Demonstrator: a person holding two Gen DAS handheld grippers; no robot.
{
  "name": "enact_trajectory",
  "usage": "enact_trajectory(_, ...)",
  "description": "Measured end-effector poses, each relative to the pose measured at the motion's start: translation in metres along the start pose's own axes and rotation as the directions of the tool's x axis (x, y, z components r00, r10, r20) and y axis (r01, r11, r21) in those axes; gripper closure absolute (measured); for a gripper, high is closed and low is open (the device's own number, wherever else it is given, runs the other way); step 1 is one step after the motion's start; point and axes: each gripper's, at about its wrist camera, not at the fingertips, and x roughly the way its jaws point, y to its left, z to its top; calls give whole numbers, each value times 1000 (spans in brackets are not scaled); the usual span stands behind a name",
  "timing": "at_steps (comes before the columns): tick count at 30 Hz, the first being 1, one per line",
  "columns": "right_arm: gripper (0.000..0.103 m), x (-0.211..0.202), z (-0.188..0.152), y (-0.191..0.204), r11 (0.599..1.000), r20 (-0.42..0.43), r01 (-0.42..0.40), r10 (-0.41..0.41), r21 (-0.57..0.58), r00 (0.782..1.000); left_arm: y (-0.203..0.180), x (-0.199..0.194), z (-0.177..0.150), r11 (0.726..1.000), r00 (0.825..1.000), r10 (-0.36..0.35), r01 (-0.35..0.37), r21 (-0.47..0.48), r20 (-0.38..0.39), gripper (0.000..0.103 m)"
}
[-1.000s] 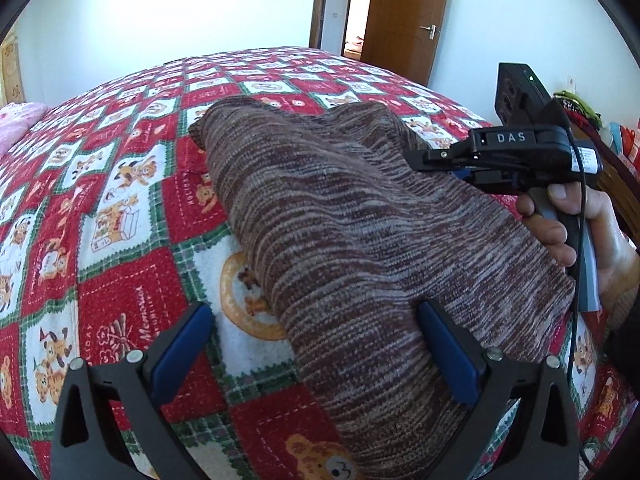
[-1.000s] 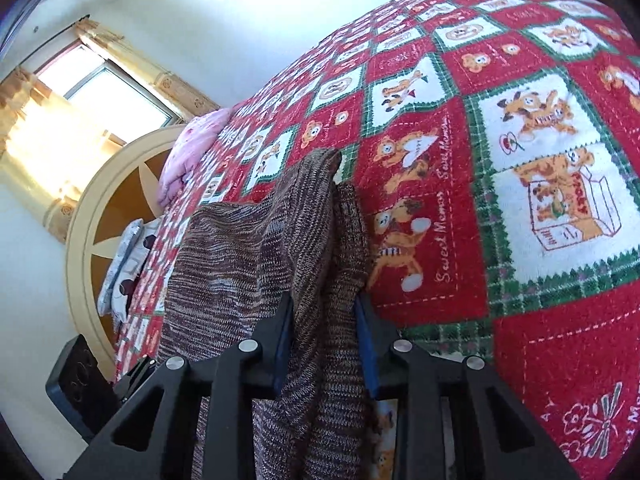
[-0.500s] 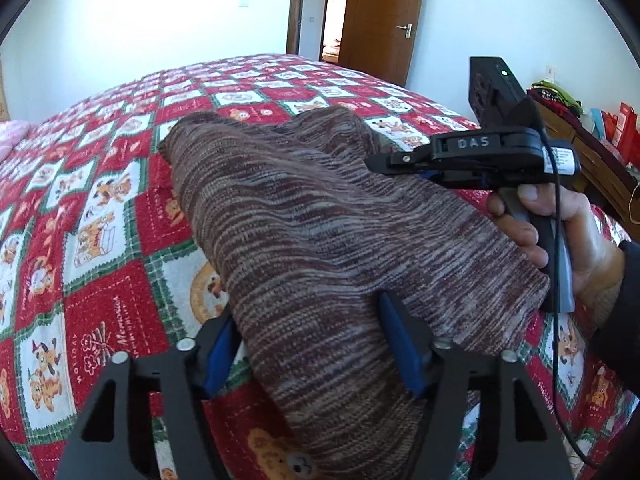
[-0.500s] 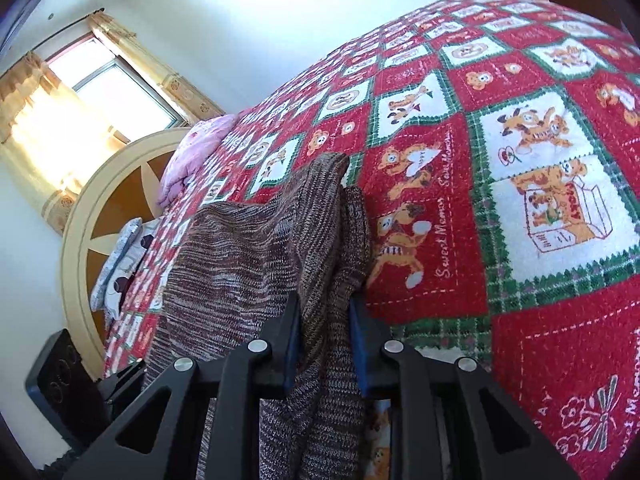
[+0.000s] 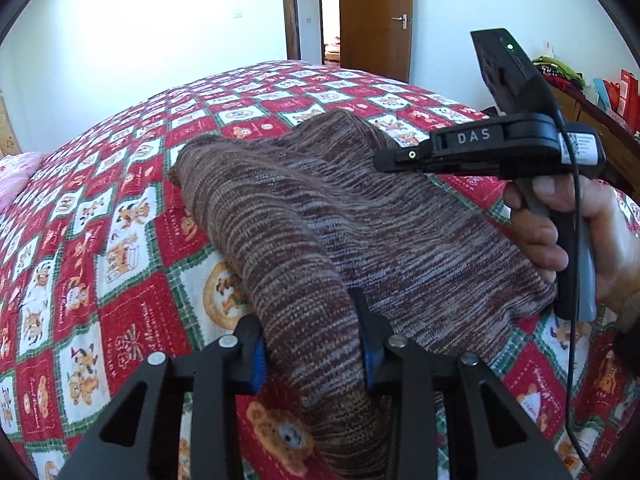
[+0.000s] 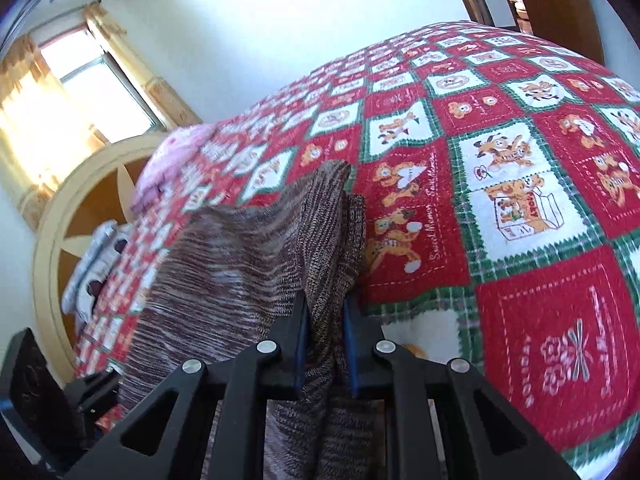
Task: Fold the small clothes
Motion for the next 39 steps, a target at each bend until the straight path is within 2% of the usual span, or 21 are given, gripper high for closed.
enact_trajectory(5,88,-18,-5,21,1000,24,-22,22,-15,999,-6,-18,-2,1000,1000,4,-4,1,9,69)
enact_trajectory(9,89,-27,-16,37,999,17,-39,39,3,999,-11,-33,-8,1000,1000,20,-20,1,-20,69)
enact_trajectory(21,89,-53,-56,76,993,34,-121,120,6,992,-15,-94,-39,998,998,45,-46,32,32,70)
enact_trajectory(33,89,-60,-68,129,980,29,-195,196,-43,980,3,-144,-63,994,992,101,-104,43,75,71)
enact_trajectory(39,89,-52,-73,166,967,11,-243,244,-72,970,29,-164,-76,995,992,104,-102,-21,66,71)
